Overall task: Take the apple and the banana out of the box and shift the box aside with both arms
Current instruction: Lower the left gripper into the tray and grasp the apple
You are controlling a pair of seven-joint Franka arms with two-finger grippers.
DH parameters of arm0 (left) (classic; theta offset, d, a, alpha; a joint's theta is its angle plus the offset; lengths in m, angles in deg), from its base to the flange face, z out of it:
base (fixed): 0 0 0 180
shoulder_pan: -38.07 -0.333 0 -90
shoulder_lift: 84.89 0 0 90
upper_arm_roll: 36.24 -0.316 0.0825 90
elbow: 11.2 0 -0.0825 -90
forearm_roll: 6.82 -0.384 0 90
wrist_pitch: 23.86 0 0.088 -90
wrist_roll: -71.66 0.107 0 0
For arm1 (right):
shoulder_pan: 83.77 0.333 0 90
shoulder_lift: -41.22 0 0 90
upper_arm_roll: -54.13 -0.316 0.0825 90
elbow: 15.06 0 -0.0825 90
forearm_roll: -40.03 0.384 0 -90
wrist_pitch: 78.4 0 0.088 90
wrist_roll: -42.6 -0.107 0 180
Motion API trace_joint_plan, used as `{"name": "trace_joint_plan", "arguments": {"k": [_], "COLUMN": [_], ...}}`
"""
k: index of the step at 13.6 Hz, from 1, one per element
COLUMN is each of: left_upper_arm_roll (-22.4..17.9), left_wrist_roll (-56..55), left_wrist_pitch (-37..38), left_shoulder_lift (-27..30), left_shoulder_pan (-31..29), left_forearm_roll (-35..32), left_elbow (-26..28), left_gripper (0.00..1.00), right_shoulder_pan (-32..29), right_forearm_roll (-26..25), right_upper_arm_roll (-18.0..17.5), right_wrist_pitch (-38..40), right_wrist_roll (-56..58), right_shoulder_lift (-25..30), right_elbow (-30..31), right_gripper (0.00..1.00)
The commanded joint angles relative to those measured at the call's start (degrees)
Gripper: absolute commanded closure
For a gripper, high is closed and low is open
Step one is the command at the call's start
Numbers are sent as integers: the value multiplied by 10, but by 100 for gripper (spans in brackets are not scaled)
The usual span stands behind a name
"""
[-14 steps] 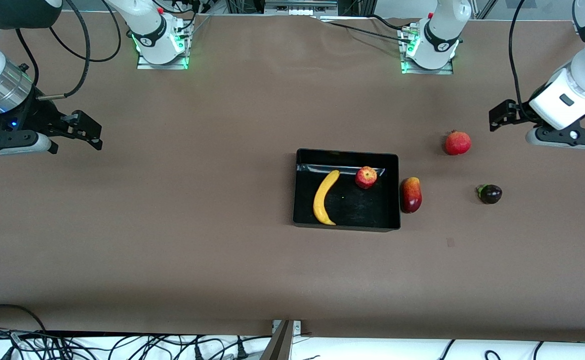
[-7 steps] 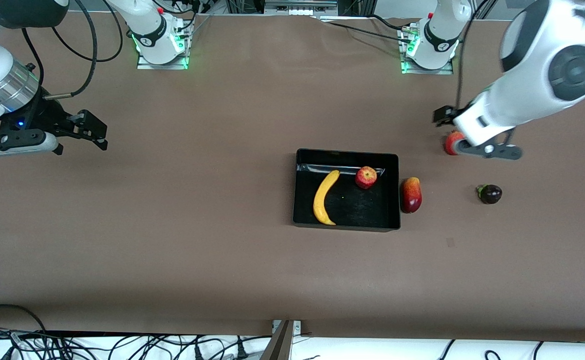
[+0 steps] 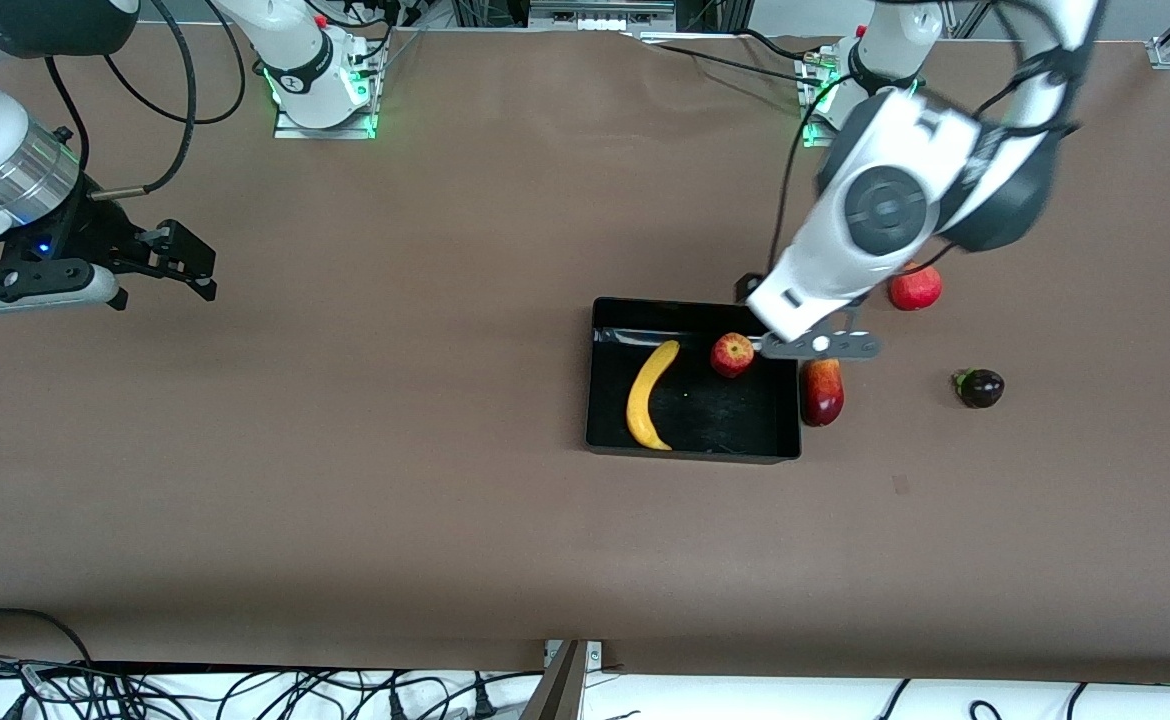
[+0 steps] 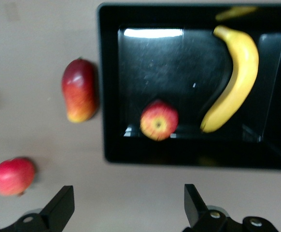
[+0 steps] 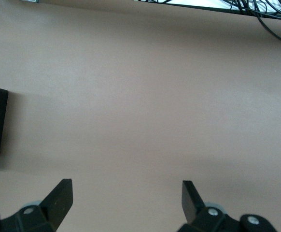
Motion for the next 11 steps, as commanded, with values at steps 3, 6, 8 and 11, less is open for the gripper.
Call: {"name": "trace_joint_plan", "arguments": {"k": [3, 6, 8, 11], "left_upper_arm_roll": [-3, -1, -1, -1], "left_wrist_roll": [-109, -137, -143, -153], "left_wrist_pitch": [-105, -201, -261, -267], "left_shoulder_lift": [-83, -105, -105, -115], "left_shoulder_pan": [35, 34, 29, 31], "left_forearm_roll": [-131, -133, -132, -132], "left_elbow": [14, 73, 116, 132], "left_gripper": [0, 0, 0, 0], "right_shoulder_pan": [4, 4, 4, 4], "right_forearm_roll": [1, 1, 1, 0], "right_upper_arm_roll": [3, 3, 3, 3], "right_wrist_pitch": [1, -2, -5, -4], "right_wrist_roll": [-5, -5, -5, -4], "right_shoulder_lift": [-1, -1, -3, -4], "right_elbow": [-6, -6, -6, -6], "right_gripper": [0, 0, 0, 0]}}
